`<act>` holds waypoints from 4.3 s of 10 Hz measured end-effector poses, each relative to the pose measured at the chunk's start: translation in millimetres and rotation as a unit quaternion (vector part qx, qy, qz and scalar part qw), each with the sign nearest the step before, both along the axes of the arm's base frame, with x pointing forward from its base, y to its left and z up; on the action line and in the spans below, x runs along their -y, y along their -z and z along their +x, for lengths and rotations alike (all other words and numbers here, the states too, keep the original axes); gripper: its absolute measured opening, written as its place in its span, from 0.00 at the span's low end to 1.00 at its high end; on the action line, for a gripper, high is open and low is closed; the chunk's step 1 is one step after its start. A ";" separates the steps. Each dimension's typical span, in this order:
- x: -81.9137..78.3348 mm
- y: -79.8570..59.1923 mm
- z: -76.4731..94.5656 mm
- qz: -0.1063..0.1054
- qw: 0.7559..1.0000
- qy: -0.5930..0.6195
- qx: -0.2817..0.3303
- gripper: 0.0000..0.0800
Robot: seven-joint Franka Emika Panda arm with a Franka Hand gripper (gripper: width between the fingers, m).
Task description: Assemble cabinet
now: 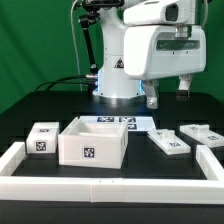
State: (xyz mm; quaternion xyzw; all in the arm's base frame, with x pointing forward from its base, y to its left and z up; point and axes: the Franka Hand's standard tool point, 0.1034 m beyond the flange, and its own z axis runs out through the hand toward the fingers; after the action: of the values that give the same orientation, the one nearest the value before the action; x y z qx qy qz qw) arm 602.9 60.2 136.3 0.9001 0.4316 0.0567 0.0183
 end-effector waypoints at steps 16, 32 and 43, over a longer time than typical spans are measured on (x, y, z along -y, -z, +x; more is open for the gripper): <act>38.9 27.7 -57.1 -0.039 0.972 -0.233 0.006 1.00; 79.0 97.6 -188.1 -0.020 0.974 -0.224 -0.034 1.00; 80.9 111.2 -179.1 -0.015 0.978 -0.205 -0.041 0.16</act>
Offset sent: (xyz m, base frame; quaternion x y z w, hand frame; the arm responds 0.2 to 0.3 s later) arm 0.0000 0.0000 0.0000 0.0000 0.0000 0.0000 1.0000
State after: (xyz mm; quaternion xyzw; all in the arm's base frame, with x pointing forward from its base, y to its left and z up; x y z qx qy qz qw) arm 423.8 -20.7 25.1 0.7935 0.6083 0.0158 0.0019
